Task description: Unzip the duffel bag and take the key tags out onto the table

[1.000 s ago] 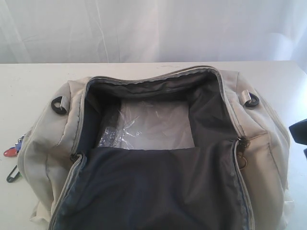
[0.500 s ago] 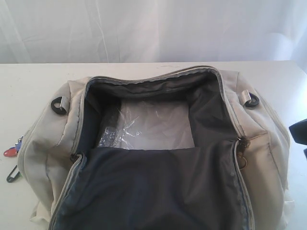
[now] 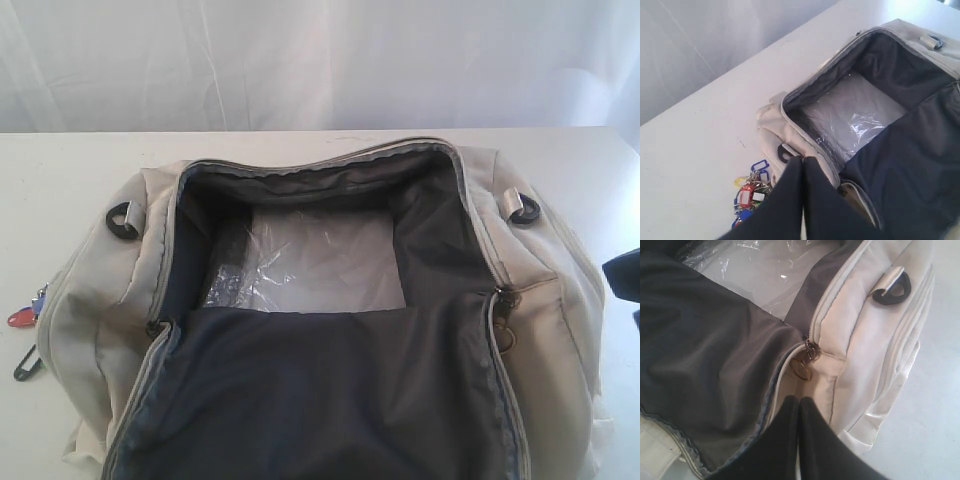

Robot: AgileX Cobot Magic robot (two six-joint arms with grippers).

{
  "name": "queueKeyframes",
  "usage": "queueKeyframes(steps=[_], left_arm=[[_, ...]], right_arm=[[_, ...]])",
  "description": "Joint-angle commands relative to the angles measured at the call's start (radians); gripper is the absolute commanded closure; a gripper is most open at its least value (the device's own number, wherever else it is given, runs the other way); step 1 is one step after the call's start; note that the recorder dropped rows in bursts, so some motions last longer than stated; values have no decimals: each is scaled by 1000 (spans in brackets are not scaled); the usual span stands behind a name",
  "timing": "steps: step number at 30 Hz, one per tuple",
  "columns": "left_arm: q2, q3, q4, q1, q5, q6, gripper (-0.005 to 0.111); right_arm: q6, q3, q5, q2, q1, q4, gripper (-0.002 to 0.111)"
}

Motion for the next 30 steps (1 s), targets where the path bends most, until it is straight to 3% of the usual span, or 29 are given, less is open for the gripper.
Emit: queueKeyframes(steps=[1, 7, 12, 14, 16, 20, 23, 30], left_arm=[[-111, 1, -9, 17, 49, -10, 107], [-269, 1, -5, 137, 47, -10, 107], [-414, 1, 154, 336, 43, -2, 107], [-434, 2, 211, 372, 43, 5, 107], [-452, 54, 216, 373, -45, 5, 107], [-543, 374, 151, 369, -452, 5, 107], [-621, 679, 30, 306, -747, 5, 107], [-758, 1102, -23, 207, -984, 5, 107]], right_arm=[[1, 3, 3, -4, 1, -1, 108], [1, 3, 3, -4, 1, -1, 108], [1, 3, 3, -4, 1, -1, 108], [1, 3, 3, -4, 1, -1, 108], [1, 3, 3, -4, 1, -1, 108], [1, 3, 3, -4, 1, -1, 108], [1, 3, 3, -4, 1, -1, 108], [1, 3, 3, -4, 1, -1, 108]])
